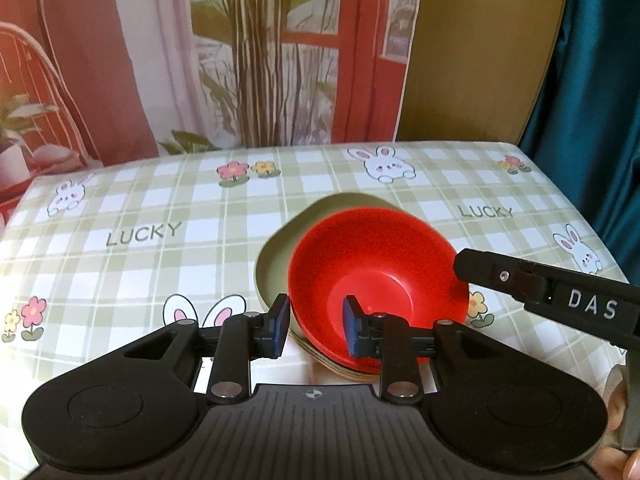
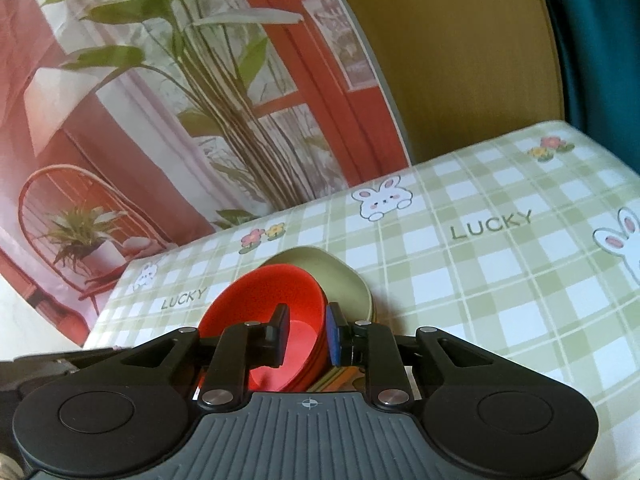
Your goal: Organize plates and bowls
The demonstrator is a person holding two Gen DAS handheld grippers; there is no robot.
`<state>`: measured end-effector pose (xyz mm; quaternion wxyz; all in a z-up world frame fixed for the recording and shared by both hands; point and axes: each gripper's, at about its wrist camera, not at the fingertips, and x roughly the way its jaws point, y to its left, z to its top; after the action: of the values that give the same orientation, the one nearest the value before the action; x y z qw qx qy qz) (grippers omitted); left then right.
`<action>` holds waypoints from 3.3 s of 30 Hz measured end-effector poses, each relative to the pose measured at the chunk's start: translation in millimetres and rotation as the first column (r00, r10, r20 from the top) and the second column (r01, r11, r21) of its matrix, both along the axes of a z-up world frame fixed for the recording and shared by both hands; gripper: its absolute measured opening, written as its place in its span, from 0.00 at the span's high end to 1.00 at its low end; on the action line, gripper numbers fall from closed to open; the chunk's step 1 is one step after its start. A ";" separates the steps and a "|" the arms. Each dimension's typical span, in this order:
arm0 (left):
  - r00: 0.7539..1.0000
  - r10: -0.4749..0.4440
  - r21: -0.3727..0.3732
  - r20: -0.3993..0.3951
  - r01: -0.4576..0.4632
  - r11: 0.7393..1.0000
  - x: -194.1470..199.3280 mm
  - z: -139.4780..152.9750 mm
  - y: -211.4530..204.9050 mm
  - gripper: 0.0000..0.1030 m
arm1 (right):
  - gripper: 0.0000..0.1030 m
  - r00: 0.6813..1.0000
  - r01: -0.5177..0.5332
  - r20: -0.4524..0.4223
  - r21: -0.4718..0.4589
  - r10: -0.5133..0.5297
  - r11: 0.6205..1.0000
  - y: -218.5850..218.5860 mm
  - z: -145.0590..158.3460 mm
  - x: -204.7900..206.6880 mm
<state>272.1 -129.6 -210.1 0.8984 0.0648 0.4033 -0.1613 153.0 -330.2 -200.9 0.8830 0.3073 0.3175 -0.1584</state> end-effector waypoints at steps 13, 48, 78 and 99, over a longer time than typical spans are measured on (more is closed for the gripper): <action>0.988 -0.021 -0.010 0.152 0.023 1.000 -30.9 25.4 14.5 0.37 | 0.57 0.999 -0.014 -0.037 -0.159 0.008 0.987 25.7 31.4 -14.5; 0.894 0.152 -0.062 0.423 -0.139 0.988 -118.0 144.5 75.9 0.21 | 0.00 0.994 -0.004 0.100 -0.352 0.042 0.936 88.9 167.0 -54.9; 0.781 0.234 -0.127 0.579 -0.197 0.972 -197.2 246.6 96.2 0.16 | 0.00 0.968 0.029 0.239 -0.417 0.080 0.908 118.3 264.7 -98.0; 0.800 0.234 -0.127 0.553 -0.196 0.972 -191.5 239.3 102.9 0.15 | 0.00 0.974 0.030 0.217 -0.434 0.072 0.901 119.7 263.5 -96.9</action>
<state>80.6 -26.7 29.1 0.9913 0.0348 0.1190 -0.0448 56.1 -210.5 62.7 0.9613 0.1156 0.1744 -0.1791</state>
